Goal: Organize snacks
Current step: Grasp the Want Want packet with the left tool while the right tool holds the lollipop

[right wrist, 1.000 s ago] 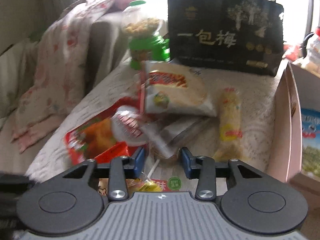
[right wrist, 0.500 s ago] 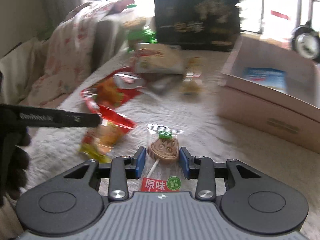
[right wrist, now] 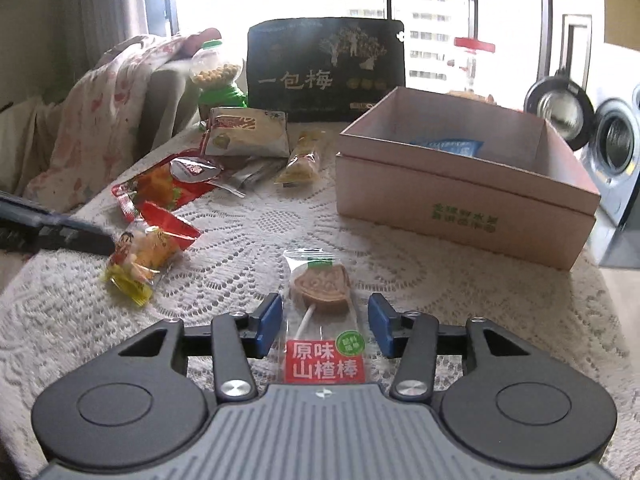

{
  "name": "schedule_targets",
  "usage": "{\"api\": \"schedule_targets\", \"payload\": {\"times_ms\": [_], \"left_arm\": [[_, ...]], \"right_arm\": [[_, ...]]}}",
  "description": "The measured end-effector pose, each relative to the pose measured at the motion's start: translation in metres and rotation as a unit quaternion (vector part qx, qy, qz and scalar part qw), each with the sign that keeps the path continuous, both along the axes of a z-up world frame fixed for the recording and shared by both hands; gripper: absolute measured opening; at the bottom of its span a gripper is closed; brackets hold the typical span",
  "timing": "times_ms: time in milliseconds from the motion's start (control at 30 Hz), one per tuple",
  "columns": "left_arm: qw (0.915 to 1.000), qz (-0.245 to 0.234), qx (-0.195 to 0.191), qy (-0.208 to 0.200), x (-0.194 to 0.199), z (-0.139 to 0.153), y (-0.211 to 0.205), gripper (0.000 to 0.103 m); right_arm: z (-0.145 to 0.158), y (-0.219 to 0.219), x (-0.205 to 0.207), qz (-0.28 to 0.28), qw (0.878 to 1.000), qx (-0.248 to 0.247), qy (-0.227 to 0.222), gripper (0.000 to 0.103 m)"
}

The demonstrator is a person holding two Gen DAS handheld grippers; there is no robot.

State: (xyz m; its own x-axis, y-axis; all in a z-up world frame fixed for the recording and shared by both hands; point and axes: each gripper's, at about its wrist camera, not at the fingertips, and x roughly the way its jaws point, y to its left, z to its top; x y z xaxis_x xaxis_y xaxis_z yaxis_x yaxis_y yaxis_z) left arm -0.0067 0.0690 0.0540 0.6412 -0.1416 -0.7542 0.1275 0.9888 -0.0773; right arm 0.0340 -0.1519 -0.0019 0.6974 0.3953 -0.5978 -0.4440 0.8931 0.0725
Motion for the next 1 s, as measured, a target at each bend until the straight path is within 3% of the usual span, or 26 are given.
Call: {"api": "schedule_targets", "payload": {"times_ms": [133,267,400,500,633,800,1000], "left_arm": [[0.9973,-0.036,0.049,0.041,-0.01,-0.011,-0.023,0.026],[0.9961,-0.048,0.057,0.048,-0.008,-0.019,-0.04,0.027],[0.9968,-0.052,0.031,0.051,0.0,-0.021,-0.045,0.054],[0.9969,-0.056,0.008,0.054,0.003,-0.021,-0.046,0.066],[0.9993,-0.023,-0.011,0.027,-0.001,-0.014,-0.04,0.061],[0.9987,0.031,0.034,-0.023,0.001,-0.008,-0.028,0.061],[0.9977,0.045,0.037,-0.036,0.021,-0.009,-0.021,0.061]], "right_arm": [[0.0,-0.006,0.001,0.003,1.0,0.018,0.006,0.052],[-0.001,-0.01,0.002,0.001,0.999,0.033,0.009,0.052],[-0.001,-0.013,0.002,0.001,0.999,0.041,0.011,0.052],[-0.002,-0.014,0.002,0.0,0.999,0.049,0.013,0.053],[-0.002,-0.017,0.002,0.0,0.998,0.058,0.015,0.053],[-0.002,-0.018,0.002,0.0,0.998,0.063,0.017,0.053],[-0.002,-0.016,0.001,0.003,0.998,0.061,0.017,0.057]]}}
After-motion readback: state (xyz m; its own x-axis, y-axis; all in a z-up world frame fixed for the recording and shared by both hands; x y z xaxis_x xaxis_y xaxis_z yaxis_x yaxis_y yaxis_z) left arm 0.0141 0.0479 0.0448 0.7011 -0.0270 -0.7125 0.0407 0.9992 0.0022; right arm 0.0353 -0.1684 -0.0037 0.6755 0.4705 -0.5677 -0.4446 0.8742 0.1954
